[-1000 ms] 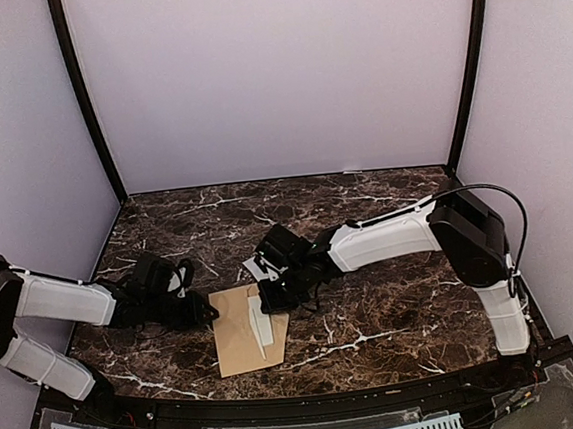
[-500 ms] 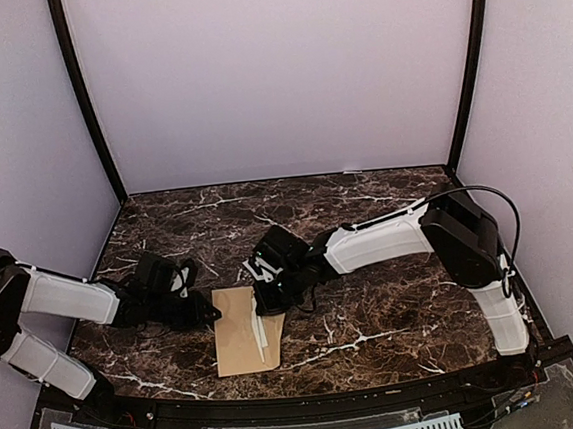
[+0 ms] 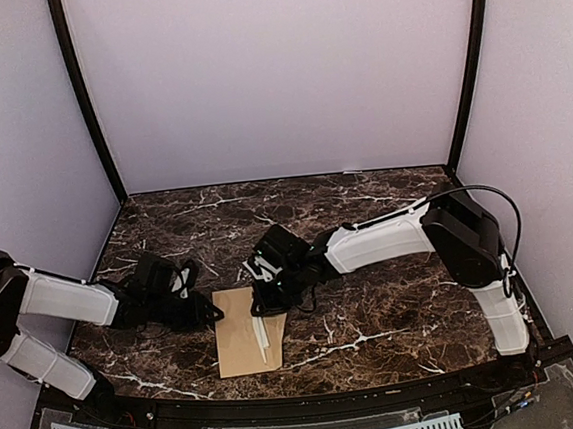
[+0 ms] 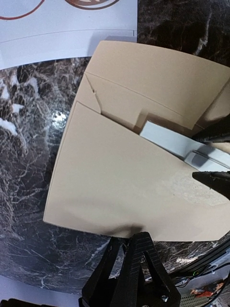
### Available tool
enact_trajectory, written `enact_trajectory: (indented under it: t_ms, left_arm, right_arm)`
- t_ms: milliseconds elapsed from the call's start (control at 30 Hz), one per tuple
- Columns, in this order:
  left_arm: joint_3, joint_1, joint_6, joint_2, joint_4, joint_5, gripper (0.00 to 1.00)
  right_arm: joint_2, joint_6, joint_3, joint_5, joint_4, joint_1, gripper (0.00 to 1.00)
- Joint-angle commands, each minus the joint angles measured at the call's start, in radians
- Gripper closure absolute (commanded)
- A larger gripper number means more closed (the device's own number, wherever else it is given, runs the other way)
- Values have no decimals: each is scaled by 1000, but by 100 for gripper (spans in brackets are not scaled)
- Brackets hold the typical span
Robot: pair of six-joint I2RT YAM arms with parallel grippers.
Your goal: Place the letter into the envelope and seal it
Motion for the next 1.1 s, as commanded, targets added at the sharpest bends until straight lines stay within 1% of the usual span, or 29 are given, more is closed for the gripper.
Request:
enact_trajectory:
  t_ms: [0,200,300,367,433,600,800,933,1067]
  left_arm:
    - [-28,-3,8,-65,-94,-19,71]
    - [-71,-4,-21,-142,-101,12,62]
    - [-110,-5,-59,-173,-73,59,61]
    - [-129,-13,-70,-178,-51,82,63]
    - [-136,-27,-66,-172,-51,82,64]
    - [-134,-53,-62,-141,-54,86,66]
    - [-131,-57,-59,-120,-49,82,76]
    - [-131,-59,-60,-101,-40,85,79]
    - [-131,-62,-62,-90,-37,90,80]
  right_arm:
    - [-92,2,-39,39,3,7,78]
    - [-159,23,-126,61,-25,23,75]
    - [-178,44,-163,48,-11,43,76]
    - [-182,57,-185,35,4,53,81]
    - [-181,72,-206,27,16,60,83]
    - [-176,88,-241,21,41,65,83]
    - [-140,89,-227,5,59,65,84]
    - [-120,95,-222,-15,80,65,87]
    - [-109,99,-215,-22,87,65,89]
